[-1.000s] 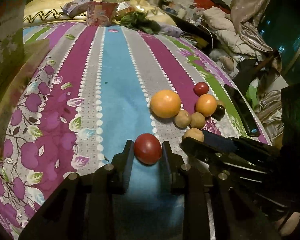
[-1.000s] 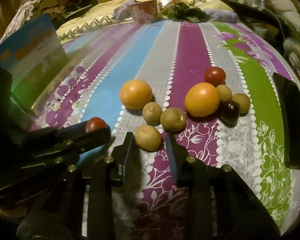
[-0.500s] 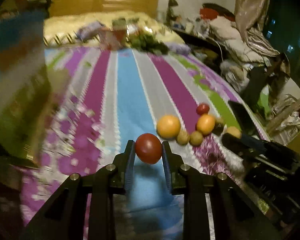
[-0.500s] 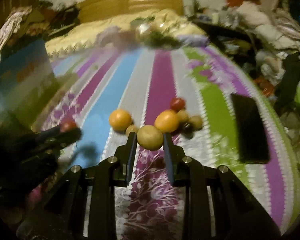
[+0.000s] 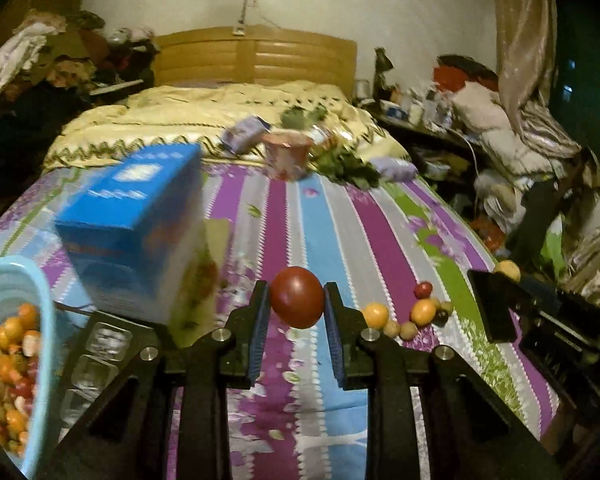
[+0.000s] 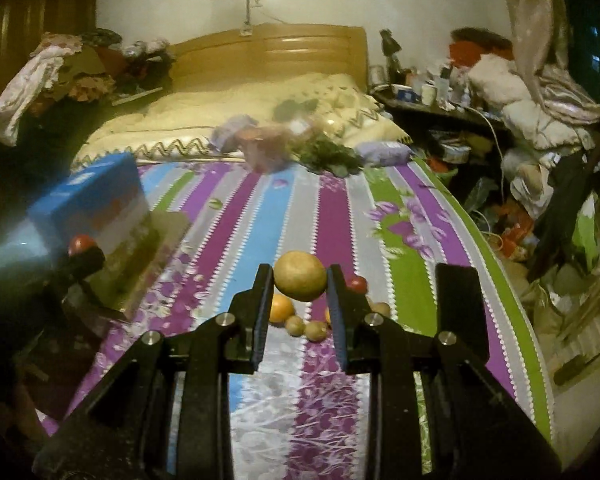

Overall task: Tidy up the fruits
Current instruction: 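Carry the red tomato and brown fruit in both tools over the basket, then open the left tool over the basket while the right tool drops the brown fruit, then move both open tools back to the remaining fruit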

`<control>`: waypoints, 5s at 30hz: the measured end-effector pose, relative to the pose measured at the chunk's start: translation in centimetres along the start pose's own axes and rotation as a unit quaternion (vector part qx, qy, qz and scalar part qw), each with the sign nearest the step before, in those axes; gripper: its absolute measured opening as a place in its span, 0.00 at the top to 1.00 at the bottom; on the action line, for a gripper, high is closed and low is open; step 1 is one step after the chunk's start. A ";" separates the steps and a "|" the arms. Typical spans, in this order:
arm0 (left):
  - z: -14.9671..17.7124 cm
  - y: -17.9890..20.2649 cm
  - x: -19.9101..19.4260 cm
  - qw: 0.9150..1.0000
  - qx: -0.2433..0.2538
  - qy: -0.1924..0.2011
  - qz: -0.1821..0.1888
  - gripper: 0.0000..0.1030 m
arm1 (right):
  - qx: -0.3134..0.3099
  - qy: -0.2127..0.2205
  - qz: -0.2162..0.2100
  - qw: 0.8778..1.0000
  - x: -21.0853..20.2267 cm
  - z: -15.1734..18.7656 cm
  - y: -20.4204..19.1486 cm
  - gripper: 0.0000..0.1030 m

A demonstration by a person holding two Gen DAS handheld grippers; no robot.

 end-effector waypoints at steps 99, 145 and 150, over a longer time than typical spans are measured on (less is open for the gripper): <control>6.8 -39.7 -10.8 0.933 -0.248 -0.226 -0.127 0.46 | -0.252 -0.332 -0.276 0.866 4.8 0.0 -39.0 0.37; 0.5 -7.3 -11.2 0.993 -0.010 0.002 0.120 0.12 | -0.108 -0.010 -0.039 0.993 -5.8 9.7 -7.8 0.02; 2.3 -2.5 -5.0 0.987 -0.012 -0.074 0.143 0.12 | -0.009 -0.089 -0.053 0.995 0.8 9.1 -0.1 0.55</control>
Point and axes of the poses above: each gripper's, at about its wrist camera, not at the fingertips, and x roughly the way its jaws point, y to its right, z to its underside, the point moved 3 cm from there along x, roughly the way its jaws point, and after that the axes turned 1 degree about -x, right-handed, at the moved point
